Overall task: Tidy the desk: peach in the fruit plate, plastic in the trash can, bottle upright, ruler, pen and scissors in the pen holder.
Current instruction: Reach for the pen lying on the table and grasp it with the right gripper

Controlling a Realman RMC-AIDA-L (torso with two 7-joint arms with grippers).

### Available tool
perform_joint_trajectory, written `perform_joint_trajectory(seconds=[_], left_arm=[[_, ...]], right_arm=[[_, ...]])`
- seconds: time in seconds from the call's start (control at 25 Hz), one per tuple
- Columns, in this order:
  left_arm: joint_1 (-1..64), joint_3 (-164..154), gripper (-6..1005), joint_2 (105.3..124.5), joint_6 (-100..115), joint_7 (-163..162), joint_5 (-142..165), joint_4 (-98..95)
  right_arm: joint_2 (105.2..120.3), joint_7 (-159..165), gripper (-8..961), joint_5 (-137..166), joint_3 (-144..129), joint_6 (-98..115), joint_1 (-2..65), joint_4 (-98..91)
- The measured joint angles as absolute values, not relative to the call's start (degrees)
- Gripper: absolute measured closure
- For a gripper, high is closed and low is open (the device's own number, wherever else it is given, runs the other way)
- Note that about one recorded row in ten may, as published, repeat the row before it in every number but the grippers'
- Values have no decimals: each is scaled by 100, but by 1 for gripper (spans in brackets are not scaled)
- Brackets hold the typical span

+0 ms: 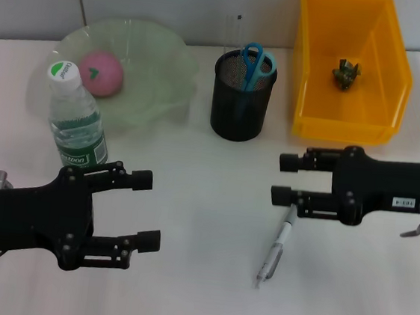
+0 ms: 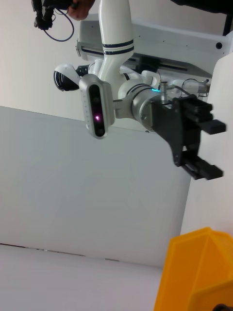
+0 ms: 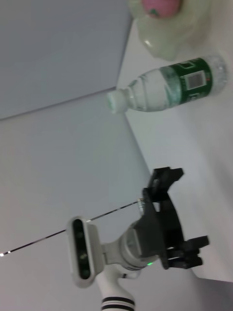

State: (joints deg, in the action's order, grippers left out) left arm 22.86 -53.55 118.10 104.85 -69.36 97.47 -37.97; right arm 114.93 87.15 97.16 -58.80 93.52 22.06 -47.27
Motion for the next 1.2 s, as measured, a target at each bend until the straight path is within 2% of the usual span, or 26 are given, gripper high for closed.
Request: perform_joint_trajectory(seconds=[0.6, 1.2], left_arm=[[2346, -5459, 171, 11831, 10487, -6883, 9792, -3796], [2292, -5402, 172, 11824, 10440, -6947, 9774, -3809]], right_arm=[[11531, 8568, 321, 10005, -5879, 9360, 2179, -4615], [11498, 8333, 322, 9990, -5722, 9672, 2137, -4596]])
